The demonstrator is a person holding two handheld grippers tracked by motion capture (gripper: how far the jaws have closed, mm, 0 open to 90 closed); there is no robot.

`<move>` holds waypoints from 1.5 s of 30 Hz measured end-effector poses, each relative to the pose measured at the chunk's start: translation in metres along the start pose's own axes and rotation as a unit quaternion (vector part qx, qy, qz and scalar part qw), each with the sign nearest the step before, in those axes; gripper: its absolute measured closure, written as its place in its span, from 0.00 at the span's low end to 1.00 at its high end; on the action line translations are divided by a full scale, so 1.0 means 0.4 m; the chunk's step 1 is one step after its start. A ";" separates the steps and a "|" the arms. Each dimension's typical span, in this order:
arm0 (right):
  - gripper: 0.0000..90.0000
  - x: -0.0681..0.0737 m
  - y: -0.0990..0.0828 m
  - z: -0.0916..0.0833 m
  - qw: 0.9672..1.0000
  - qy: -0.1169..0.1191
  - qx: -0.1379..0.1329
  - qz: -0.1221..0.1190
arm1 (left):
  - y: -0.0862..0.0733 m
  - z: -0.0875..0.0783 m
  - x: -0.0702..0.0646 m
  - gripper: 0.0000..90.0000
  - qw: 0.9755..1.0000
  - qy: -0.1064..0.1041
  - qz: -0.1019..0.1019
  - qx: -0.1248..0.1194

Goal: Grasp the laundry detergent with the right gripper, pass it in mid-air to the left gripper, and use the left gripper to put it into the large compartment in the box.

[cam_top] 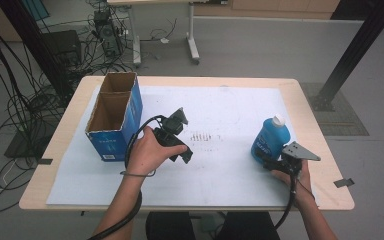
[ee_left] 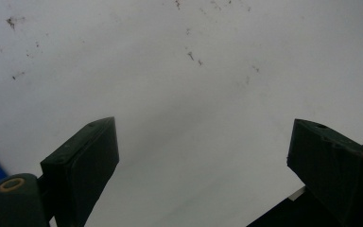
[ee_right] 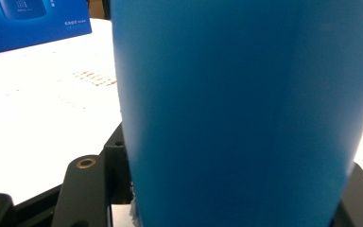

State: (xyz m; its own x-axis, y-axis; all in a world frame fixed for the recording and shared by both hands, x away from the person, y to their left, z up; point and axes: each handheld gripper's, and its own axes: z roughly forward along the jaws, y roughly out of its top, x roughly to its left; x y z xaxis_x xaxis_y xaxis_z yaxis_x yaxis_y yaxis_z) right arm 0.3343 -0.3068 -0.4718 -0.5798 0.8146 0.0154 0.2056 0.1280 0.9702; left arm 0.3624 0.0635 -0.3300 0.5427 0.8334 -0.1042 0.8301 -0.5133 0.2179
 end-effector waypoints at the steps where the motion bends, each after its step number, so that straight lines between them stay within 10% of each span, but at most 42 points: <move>1: 0.44 0.000 0.000 0.000 1.000 0.000 -0.001 -0.002 | 0.000 0.000 0.000 0.11 1.000 0.000 -0.001 -0.001; 45: 0.45 -0.003 0.002 -0.001 1.000 0.006 0.000 0.001 | 0.005 -0.041 0.030 0.11 1.000 -0.011 0.013 -0.017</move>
State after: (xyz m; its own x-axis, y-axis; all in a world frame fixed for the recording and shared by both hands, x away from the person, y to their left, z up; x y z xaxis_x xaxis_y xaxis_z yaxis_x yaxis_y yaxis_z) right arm 0.3350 -0.3080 -0.4711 -0.5887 0.8081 0.0192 0.2065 0.1274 0.9701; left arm 0.3682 0.0758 -0.3149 0.5669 0.8152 -0.1184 0.8110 -0.5271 0.2538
